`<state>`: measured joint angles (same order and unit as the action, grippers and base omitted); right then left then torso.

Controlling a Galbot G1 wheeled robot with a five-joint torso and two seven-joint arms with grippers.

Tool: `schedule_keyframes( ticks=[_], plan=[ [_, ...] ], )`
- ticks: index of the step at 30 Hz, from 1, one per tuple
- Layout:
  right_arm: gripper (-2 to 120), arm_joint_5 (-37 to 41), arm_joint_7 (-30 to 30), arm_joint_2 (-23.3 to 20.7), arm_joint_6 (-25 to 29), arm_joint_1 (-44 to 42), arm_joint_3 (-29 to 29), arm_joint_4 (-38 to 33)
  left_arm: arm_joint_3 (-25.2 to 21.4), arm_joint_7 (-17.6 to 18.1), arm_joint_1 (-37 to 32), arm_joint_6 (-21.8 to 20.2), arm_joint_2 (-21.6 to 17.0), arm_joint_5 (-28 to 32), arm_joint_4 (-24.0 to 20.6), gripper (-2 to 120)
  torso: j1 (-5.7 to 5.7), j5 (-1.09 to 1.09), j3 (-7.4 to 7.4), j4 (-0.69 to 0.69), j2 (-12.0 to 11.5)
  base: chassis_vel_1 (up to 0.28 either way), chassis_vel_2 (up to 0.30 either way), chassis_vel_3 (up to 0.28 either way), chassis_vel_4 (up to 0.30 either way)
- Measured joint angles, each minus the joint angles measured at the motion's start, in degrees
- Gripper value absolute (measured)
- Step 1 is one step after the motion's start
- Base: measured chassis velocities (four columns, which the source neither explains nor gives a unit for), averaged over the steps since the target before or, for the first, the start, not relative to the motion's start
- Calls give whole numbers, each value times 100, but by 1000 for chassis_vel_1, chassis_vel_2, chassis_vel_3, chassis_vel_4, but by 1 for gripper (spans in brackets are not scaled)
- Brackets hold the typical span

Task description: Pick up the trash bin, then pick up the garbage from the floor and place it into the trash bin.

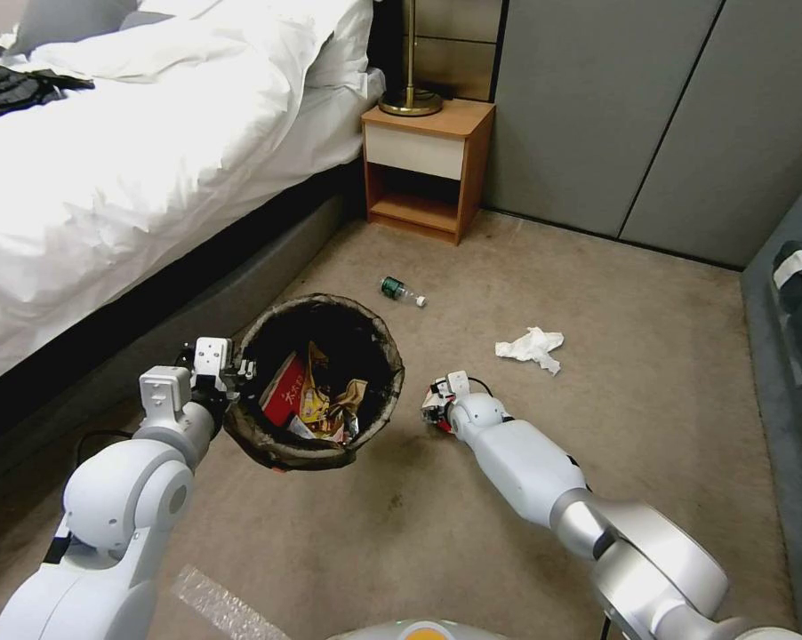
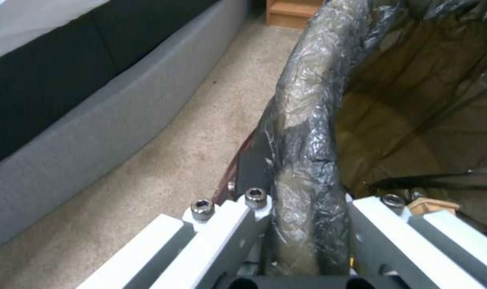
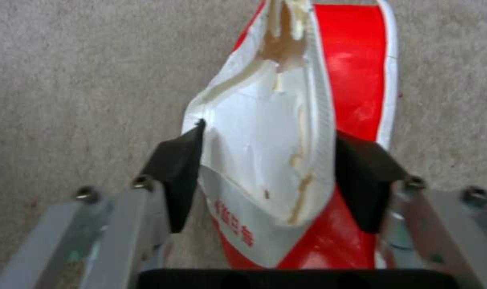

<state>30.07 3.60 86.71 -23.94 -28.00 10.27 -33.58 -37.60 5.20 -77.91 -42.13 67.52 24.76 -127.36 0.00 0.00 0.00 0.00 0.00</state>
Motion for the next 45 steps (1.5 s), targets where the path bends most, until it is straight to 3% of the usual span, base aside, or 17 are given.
schedule_keyframes(
  ticks=[5, 6, 7, 9, 13, 22, 27, 29, 30, 33, 34, 37, 38, 40, 41, 43, 45],
  plan=[
    [37, -22, -12, -15, 0, -2, -10, -9, -3, -3, 19, 0, 7, 2, 0, 1, 0, 1, 0, 0, 0, 0, 0, 0, 0],
    [32, -24, -13, -17, 0, -3, -15, -12, -2, -4, 22, 0, 10, 4, 0, 1, 0, 1, 0, 0, 0, 0, 0, 0, 0],
    [19, -26, -26, -22, 5, -4, -26, -12, -4, -5, 35, 0, 11, 4, 10, 1, 0, 1, 0, -1, 0, 0, 0, 0, 0],
    [17, -27, -29, -23, 6, -4, -26, -12, -4, -5, 38, 0, 9, 4, 15, 1, 0, 0, 0, -1, 0, 0, 0, 0, 0],
    [0, -54, -77, -45, 24, -24, -37, -3, -7, -6, 57, 0, 6, 11, 34, 1, 0, 0, 0, 0, 0, 0, 0, 0, 0],
    [0, -66, -82, -62, 37, -26, -45, -5, -4, -6, 81, 0, 23, 10, 54, 1, 0, 0, 0, -1, 0, 0, 0, 0, 0],
    [0, 4, 121, -292, -55, -76, -42, -482, -34, -6, 100, 0, 10, 51, 59, 1, 0, 0, 0, 0, 0, 0, 0, 0, 0],
    [0, 349, 347, -660, -247, -119, -37, -1362, -67, -1, 131, 0, -35, 77, 81, 1, 0, 0, -1, 1, 0, 0, 0, 0, 0],
    [0, 349, 347, -660, -247, -119, -37, -1362, -67, -1, 131, 0, -35, 77, 81, 1, 0, 0, -1, 1, 0, 0, 0, 0, 0],
    [0, 1172, 730, -1259, -540, -163, -159, -2928, -71, 14, 197, 0, -44, 101, 113, 1, 0, 1, -1, 0, 0, 0, 0, 0, 0],
    [0, 1172, 730, -1259, -540, -163, -159, -2928, -71, 14, 197, 0, -44, 101, 113, 1, 0, 1, -1, 0, 0, 0, 0, 0, 0],
    [0, 2149, 1246, -2221, -769, -193, -406, -4601, -20, 39, 274, 0, -22, 91, 190, 1, 0, -2, 0, -1, 0, 0, 0, 0, 0],
    [0, 2149, 1246, -2221, -769, -193, -406, -4601, -20, 39, 274, 0, -22, 91, 190, 1, 0, -2, 0, -1, 0, 0, 0, 0, 0],
    [0, 2530, 1543, -2843, -856, -227, -596, -5443, 26, 47, 318, 0, 1, 73, 230, 1, 0, 2, -1, 3, 0, 0, 0, 0, 0],
    [0, 2530, 1543, -2843, -856, -227, -596, -5443, 26, 47, 318, 0, 1, 73, 230, 1, 0, 2, -1, 3, 0, 0, 0, 0, 0],
    [0, 2981, 1867, -3291, -914, -239, -850, -6383, 76, 35, 341, 0, 32, 59, 253, 1, 0, 0, 0, 6, 0, 0, 0, 0, 0],
    [0, 3161, 1967, -3398, -928, -233, -927, -6677, 88, 34, 341, 0, 42, 55, 266, 1, 0, 0, 0, 4, 0, 0, 0, 0, 0]
  ],
)
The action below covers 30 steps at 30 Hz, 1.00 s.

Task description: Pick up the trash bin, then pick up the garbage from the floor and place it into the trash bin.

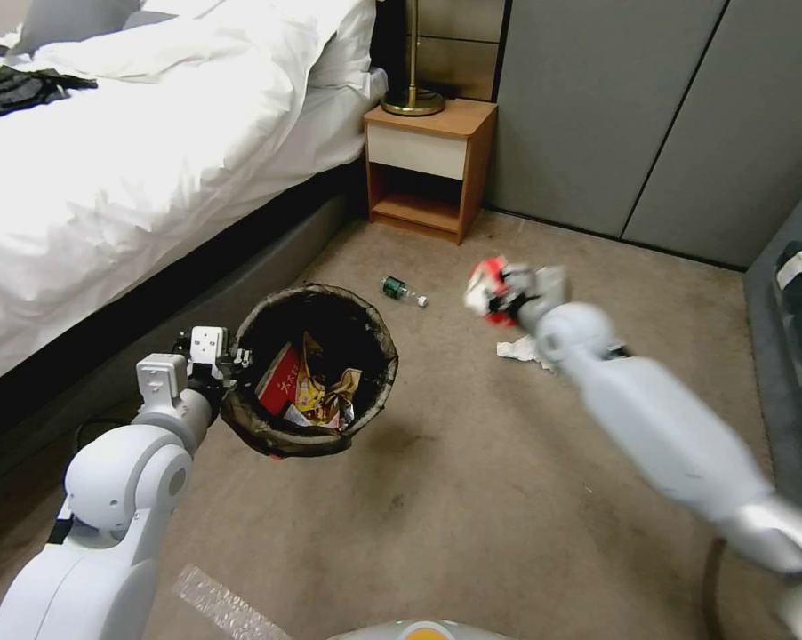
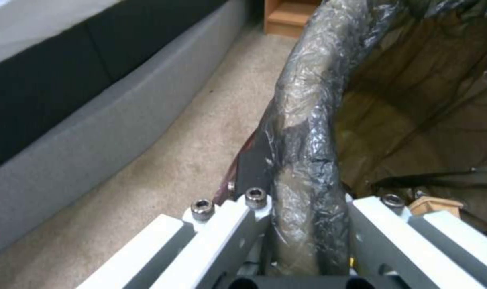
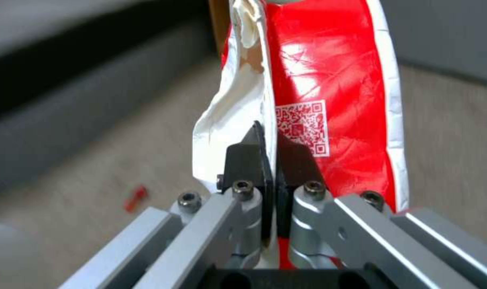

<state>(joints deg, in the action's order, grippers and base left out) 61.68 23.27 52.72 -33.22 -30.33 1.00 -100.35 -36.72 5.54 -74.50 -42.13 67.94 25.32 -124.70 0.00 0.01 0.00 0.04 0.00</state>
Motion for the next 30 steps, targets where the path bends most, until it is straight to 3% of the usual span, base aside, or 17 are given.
schedule_keyframes(
  ticks=[5, 9, 12, 14, 18, 21, 30],
  plan=[
    [0, 853, 403, -172, -58, 246, -92, -871, -34, 5, -27, 0, 34, -20, 41, 1, 0, -3, 0, -4, 0, 0, 0, 0, 0],
    [0, 1547, 758, -65, -79, 733, 73, -1304, -54, 6, -40, 0, 42, -19, 40, 1, 0, 2, 0, -4, 0, 0, 0, 0, 0],
    [0, 2075, 1027, 169, -80, 1314, 320, -1522, -53, 5, -43, 0, 46, -18, 27, 1, 0, -3, 0, -4, 0, 0, 0, 0, 0],
    [0, 2692, 1300, 644, -80, 1906, 739, -1607, -54, 7, -40, 0, 60, -21, 22, 1, 0, -3, 0, -5, 0, 0, 0, 0, 0],
    [0, 2877, 1365, 964, -78, 2131, 1002, -1559, -55, 5, -41, 0, 63, -22, 22, 1, 0, -3, 0, -5, 0, 0, 0, 0, 0],
    [0, 3001, 1558, 1749, -63, 2386, 1677, -1263, -74, 6, -23, 0, 68, -24, 24, 1, 0, -3, 0, -7, 0, 0, 0, 0, 0],
    [0, 2777, 1912, 2216, -54, 2156, 2495, -923, -143, 7, -12, 0, 67, -5, 38, 1, 0, -1, 0, -4, 0, 0, 0, 0, 0]
  ],
)
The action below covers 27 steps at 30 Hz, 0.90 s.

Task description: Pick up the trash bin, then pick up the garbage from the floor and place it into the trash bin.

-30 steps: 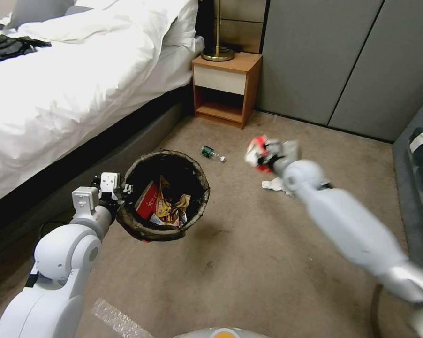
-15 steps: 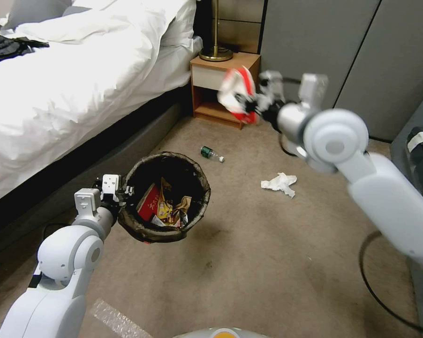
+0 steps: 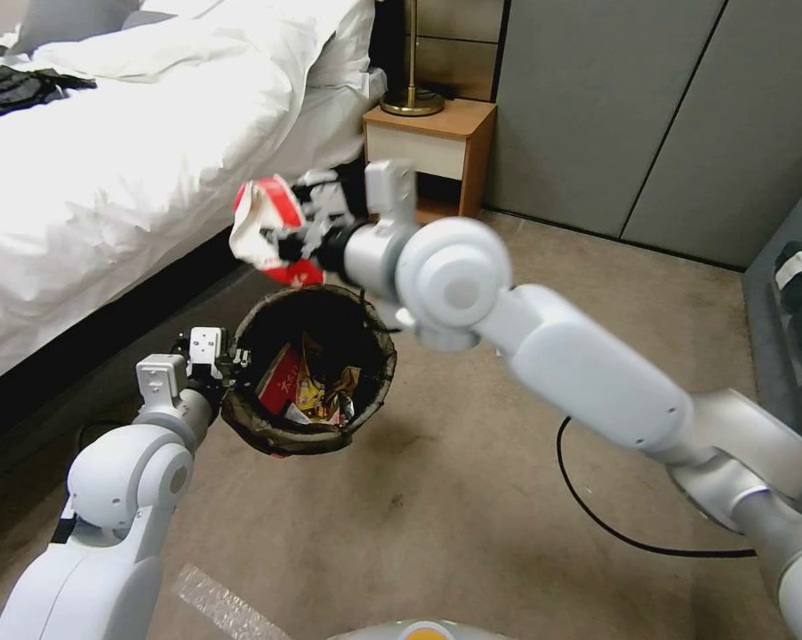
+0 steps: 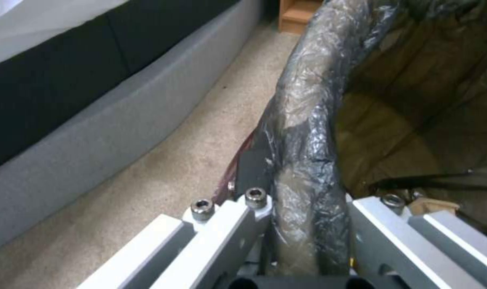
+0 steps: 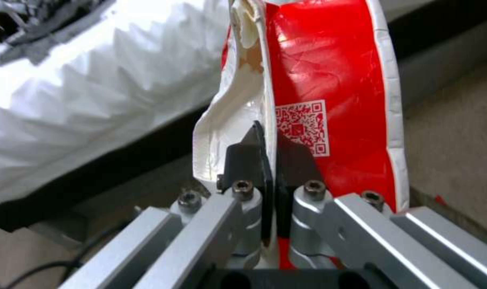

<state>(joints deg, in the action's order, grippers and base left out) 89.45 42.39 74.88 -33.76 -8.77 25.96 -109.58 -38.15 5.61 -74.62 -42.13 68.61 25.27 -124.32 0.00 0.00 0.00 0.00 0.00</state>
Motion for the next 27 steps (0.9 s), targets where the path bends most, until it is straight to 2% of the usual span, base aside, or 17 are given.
schedule_keyframes(
  ticks=[11, 27],
  plan=[
    [0, -399, -112, -304, -124, -481, 198, 31, -23, 0, 8, 0, 31, 14, 25, 1, 0, 1, 0, 1, 0, 0, 0, 0, 0],
    [2, -299, -96, -136, 103, -609, 270, 146, -21, -10, 21, 0, 44, 3, 87, 1, 0, 0, 0, 0, 0, 0, 0, 0, 0]
  ],
)
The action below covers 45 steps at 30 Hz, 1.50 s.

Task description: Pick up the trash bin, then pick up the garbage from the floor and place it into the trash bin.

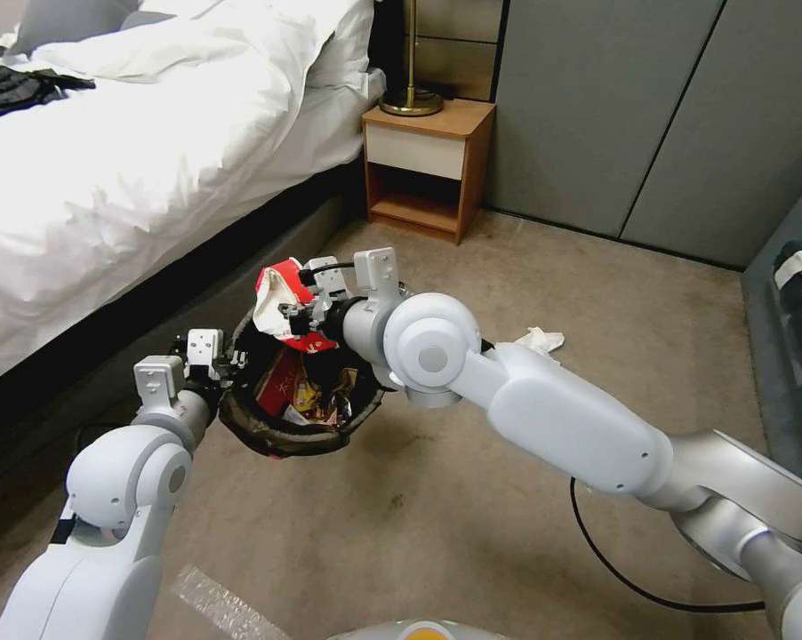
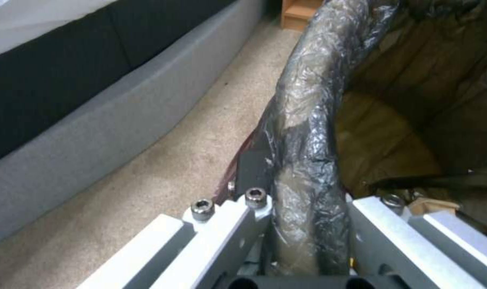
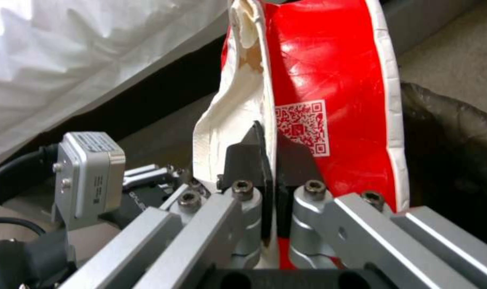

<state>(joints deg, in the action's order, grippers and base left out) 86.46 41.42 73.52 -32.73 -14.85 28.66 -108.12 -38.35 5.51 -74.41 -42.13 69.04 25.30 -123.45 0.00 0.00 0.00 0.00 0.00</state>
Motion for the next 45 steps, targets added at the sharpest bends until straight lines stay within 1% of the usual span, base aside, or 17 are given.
schedule_keyframes(
  ticks=[7, 9, 11, 20, 23, 29, 30, 32, 33, 34, 35, 37, 38, 40, 41, 42, 45],
  plan=[
    [34, -13, -33, 6, 63, -65, -79, 34, 5, -11, 23, 0, 9, -8, 30, 1, 0, 0, 0, 0, 0, 0, 0, 0, 0],
    [36, -13, -33, 5, 62, -65, -85, 39, 2, -11, 26, 0, 9, -7, 30, 1, 0, 0, 0, 0, 0, 0, 0, 0, 0],
    [47, -20, -34, 8, 56, -65, -108, 64, -8, -10, 29, 0, 9, -7, 29, 1, 0, 0, 0, 0, 0, 0, 0, 0, 0],
    [74, -81, -34, -7, 22, -144, -136, 88, -33, -12, 35, 0, 0, 4, 32, 1, 0, 0, 0, 0, 0, 0, 0, 0, 0],
    [89, -200, -35, -37, 31, -192, -216, 76, -33, -14, 57, 0, -3, 9, 38, 1, 0, 0, 0, 0, 0, 0, 0, 0, 0],
    [100, -481, -45, -148, 133, -179, -620, -81, -33, -14, 61, 0, -18, 20, 26, 1, 0, 0, 0, -1, 0, 0, 0, 0, 0],
    [100, -666, -67, -200, 164, -171, -705, -101, -34, -13, 58, 0, -22, 23, 9, 1, 0, 0, 0, -1, 0, 0, 0, 0, 0],
    [100, -1751, -333, -565, 372, -206, -1050, -102, -43, -8, 44, 0, -35, 38, -70, 1, 0, 0, 0, -3, 0, 0, 0, 0, 0],
    [100, -1751, -333, -565, 372, -206, -1050, -102, -43, -8, 44, 0, -35, 38, -70, 1, 0, 0, 0, -3, 0, 0, 0, 0, 0],
    [100, -2066, -418, -701, 432, -249, -1172, -104, -44, -7, 42, 0, -41, 46, -96, 1, 0, 1, 0, -3, 0, 0, 0, 0, 0],
    [100, -2891, -637, -1169, 623, -489, -1619, -118, -49, 12, 35, 0, -54, 65, -157, 1, 0, 2, 0, -1, 0, 0, 0, 0, 0],
    [100, -3635, -888, -1692, 825, -962, -2336, -214, -54, 15, 33, 0, -75, 81, -203, 1, 0, 4, 0, 1, 0, 0, 0, 0, 0],
    [100, -3635, -888, -1692, 825, -962, -2336, -214, -54, 15, 33, 0, -75, 81, -203, 1, 0, 4, 0, 1, 0, 0, 0, 0, 0],
    [100, -4250, -1135, -2092, 979, -1627, -3290, -350, -59, 15, 29, 0, -96, 96, -217, 1, 0, 4, 0, 3, 0, 0, 0, 0, 0],
    [100, -4430, -1216, -2168, 1011, -1838, -3589, -389, -59, 14, 24, 0, -100, 96, -222, 1, 0, 4, 0, 2, 0, 0, 0, 0, 0],
    [100, -4430, -1216, -2168, 1011, -1838, -3589, -389, -59, 14, 24, 0, -100, 96, -222, 1, 0, 4, 0, 2, 0, 0, 0, 0, 0],
    [100, -5589, -1635, -2247, 1510, -3433, -5323, -575, -20, 24, 8, 0, -89, 79, -245, 1, 0, 3, 0, 3, 0, 0, 0, 0, 0]
  ],
)
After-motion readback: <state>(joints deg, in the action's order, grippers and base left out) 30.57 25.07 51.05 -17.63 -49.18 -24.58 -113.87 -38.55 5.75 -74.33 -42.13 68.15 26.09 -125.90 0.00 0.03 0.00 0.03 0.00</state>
